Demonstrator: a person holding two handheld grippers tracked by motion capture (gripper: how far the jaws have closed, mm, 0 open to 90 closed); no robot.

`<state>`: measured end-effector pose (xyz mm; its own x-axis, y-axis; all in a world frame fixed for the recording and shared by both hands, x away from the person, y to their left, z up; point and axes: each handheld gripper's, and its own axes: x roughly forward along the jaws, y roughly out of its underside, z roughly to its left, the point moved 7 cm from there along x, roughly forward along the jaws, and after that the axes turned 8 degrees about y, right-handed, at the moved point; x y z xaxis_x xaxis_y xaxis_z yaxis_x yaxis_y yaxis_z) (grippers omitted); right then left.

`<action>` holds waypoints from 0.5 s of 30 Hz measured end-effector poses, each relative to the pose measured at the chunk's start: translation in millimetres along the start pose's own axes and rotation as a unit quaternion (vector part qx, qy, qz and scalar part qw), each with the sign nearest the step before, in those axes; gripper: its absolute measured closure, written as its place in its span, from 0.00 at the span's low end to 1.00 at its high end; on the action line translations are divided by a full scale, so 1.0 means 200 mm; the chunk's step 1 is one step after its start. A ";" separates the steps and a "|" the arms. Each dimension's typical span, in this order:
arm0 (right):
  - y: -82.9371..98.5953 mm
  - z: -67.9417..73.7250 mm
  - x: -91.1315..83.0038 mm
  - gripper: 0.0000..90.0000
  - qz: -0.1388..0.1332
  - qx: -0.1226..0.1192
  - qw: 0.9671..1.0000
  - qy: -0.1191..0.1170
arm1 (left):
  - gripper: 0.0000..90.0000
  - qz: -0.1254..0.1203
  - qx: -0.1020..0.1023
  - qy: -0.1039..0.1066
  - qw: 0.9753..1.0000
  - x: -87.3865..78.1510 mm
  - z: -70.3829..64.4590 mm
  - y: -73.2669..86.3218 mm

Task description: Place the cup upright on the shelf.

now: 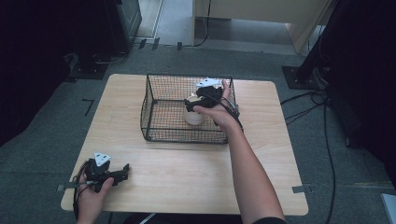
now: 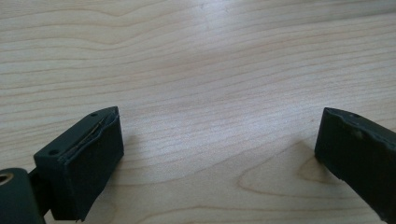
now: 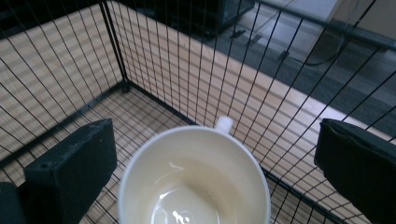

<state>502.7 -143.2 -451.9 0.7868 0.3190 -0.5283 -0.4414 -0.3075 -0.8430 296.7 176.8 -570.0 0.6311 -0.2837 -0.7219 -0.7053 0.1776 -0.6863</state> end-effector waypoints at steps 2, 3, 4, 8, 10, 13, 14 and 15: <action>-0.01 0.00 -0.01 0.00 -0.006 0.002 1.000 -0.001 | 0.02 0.000 0.000 0.000 1.000 0.00 0.00 0.00; -0.03 0.00 -0.03 0.00 -0.010 0.003 1.000 0.000 | 0.02 0.000 0.000 0.000 1.000 0.00 0.00 0.00; -0.05 0.00 -0.06 0.00 -0.017 0.010 1.000 0.001 | 0.02 0.000 0.000 0.000 1.000 0.00 0.00 0.00; -0.08 0.00 -0.11 0.00 -0.026 0.024 0.999 0.000 | 0.02 0.000 -0.001 0.000 1.000 0.00 0.00 0.00; -0.10 0.00 -0.15 0.00 -0.033 0.035 0.999 -0.001 | 0.02 0.000 0.000 0.000 1.000 0.00 0.00 0.00; -0.12 0.00 -0.21 0.00 -0.046 0.045 0.998 -0.003 | 0.02 -0.001 -0.001 0.000 1.000 0.00 0.00 0.00; -0.13 0.01 -0.26 0.00 -0.053 0.042 0.998 -0.002 | 0.02 -0.001 -0.001 0.000 1.000 0.00 0.00 0.00; -0.12 0.02 -0.28 0.00 -0.057 0.040 0.998 -0.003 | 0.02 -0.001 -0.001 0.000 1.000 0.00 0.00 0.00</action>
<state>468.6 -150.1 -401.9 0.8311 0.3534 -0.4294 -0.3828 -0.1964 -0.9027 296.9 176.6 -570.0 0.6327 -0.2842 -0.7203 -0.7045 0.1749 -0.6878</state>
